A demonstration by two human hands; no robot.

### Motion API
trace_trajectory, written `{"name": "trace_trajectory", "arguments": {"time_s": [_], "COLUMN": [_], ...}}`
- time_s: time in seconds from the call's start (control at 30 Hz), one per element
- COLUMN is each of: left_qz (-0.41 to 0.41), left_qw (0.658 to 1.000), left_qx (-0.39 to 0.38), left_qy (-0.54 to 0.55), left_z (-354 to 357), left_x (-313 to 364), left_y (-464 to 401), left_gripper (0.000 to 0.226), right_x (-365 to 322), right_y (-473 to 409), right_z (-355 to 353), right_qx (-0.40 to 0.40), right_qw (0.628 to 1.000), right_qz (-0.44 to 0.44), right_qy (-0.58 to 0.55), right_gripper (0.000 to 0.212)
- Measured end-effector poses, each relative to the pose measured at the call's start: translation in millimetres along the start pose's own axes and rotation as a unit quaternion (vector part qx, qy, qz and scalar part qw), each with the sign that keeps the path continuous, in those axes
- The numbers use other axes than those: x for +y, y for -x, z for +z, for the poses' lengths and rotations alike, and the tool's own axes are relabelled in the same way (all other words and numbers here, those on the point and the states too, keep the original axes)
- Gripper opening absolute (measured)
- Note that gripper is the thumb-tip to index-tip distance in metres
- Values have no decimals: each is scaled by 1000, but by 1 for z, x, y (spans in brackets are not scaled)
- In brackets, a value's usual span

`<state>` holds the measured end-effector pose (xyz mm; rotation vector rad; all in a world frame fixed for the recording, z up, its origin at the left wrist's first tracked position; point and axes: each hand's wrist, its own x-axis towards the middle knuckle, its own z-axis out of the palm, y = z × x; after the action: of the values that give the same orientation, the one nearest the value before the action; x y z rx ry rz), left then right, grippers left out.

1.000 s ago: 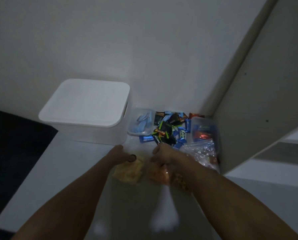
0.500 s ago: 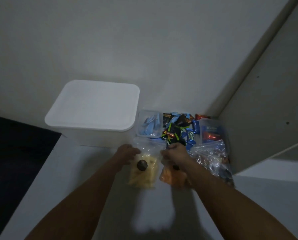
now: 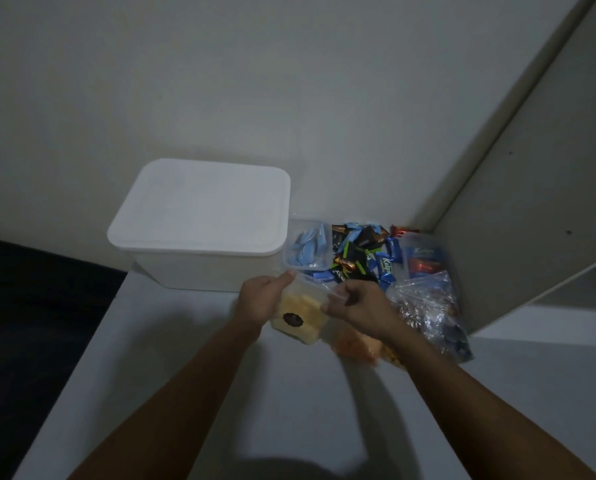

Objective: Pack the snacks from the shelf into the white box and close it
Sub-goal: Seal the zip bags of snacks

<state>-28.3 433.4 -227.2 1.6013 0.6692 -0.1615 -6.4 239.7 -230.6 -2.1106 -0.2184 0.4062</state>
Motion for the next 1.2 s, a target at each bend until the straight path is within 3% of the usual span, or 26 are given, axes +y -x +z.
{"name": "trace_trajectory", "arguments": {"time_s": [0.1, 0.17, 0.3, 0.43, 0.53, 0.67, 0.73, 0.83, 0.9, 1.0, 1.2], "left_qz": [-17, -14, 14, 49, 50, 53, 60, 140, 220, 291, 321], "left_qw": [999, 999, 998, 998, 998, 998, 998, 988, 964, 937, 932], "left_qx": [-4, 10, 22, 33, 29, 19, 17, 21, 34, 67, 50], "left_qy": [31, 32, 62, 31, -14, 1, -1, -63, -143, -180, -163], "left_z": [0, 1, 4, 2, -1, -3, -6, -14, -17, -19, -22], "left_x": [-2, -3, 1, 6, 13, 22, 24, 25, 24, 25, 39], "left_y": [7, 12, 20, 22, 25, 32, 32, 31, 29, 21, 20], "left_gripper": [19, 13, 34, 47, 51, 22, 22, 43, 30, 11, 6], "right_x": [-10, -12, -17, -26, -29, -35, -39, -44, -46, -50, -55], "right_y": [11, 15, 15, 15, 13, 11, 8, 7, 8, 8, 13], "right_z": [3, 6, 16, 15, 11, 9, 3, -8, -15, -23, -34], "right_qx": [2, 11, 45, 198, 229, 165, 143, 137, 109, 78, 57], "right_qw": [1000, 1000, 993, 958, 942, 948, 956, 964, 972, 981, 988], "right_qz": [11, 9, -32, -127, -155, -160, -148, -135, -123, -114, -114], "right_qy": [6, 14, 104, 166, 193, 223, 209, 184, 166, 134, 87], "right_gripper": [28, 22, 16, 17, 16, 17, 18, 17, 14, 13, 12]}}
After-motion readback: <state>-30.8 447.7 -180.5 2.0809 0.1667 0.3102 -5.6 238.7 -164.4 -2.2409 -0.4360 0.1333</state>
